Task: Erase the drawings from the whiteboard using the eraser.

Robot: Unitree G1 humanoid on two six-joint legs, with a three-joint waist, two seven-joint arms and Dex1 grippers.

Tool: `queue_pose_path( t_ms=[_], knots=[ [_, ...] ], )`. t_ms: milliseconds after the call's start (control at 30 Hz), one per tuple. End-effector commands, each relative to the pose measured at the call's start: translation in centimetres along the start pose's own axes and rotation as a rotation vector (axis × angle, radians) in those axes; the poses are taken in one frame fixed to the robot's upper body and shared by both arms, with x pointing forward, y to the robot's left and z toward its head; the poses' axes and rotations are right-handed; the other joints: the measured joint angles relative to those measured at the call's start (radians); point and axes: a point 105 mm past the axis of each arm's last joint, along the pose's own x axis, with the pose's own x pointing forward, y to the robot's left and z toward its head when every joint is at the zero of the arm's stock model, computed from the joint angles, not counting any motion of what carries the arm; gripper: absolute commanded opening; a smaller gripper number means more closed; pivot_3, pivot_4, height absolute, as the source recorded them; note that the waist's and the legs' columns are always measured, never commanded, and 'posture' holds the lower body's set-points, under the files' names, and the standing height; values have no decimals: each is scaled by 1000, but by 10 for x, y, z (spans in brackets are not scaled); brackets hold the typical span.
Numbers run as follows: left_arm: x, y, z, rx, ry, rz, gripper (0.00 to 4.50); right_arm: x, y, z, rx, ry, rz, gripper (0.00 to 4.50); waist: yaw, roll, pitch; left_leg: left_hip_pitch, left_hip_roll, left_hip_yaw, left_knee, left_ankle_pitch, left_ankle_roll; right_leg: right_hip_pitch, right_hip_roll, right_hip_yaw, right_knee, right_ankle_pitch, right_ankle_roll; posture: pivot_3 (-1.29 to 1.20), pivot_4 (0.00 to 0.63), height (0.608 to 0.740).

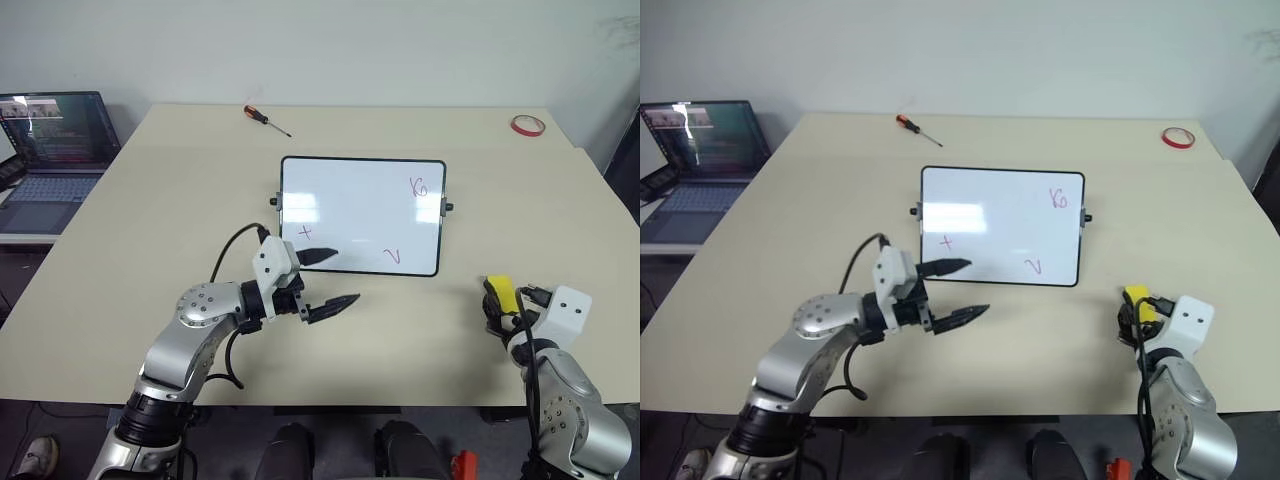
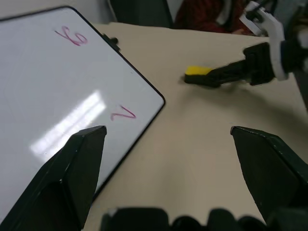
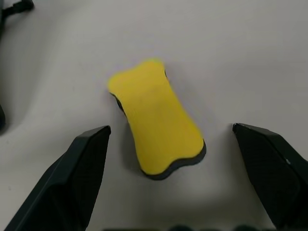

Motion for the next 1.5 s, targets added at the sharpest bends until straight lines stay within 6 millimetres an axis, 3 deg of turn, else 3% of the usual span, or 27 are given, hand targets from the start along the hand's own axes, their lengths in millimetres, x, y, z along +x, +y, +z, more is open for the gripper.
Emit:
queue_pose_path(
  t_ms=[33,400,700,1500],
  knots=[
    [3,-10,3,46,9,-124,4500,4,3,4,13,-8,20,4471,0,0,0,0,0,0,0,0,0,0,0,0,0,0,0,0,150,740],
    [9,-10,-2,92,13,-154,4500,15,13,6,-30,-20,53,4471,-11,0,0,0,1,0,0,0,0,0,0,1,1,0,0,0,150,740],
    [12,-13,-4,91,13,-166,4500,14,16,20,-190,-50,102,4471,-11,0,0,0,0,0,0,0,0,-1,0,1,2,0,0,0,150,740],
    [11,-7,4,111,4,-139,4500,24,17,23,-207,-33,134,4471,-11,0,0,0,0,0,0,0,0,-1,0,1,2,0,0,0,150,740]
  ],
)
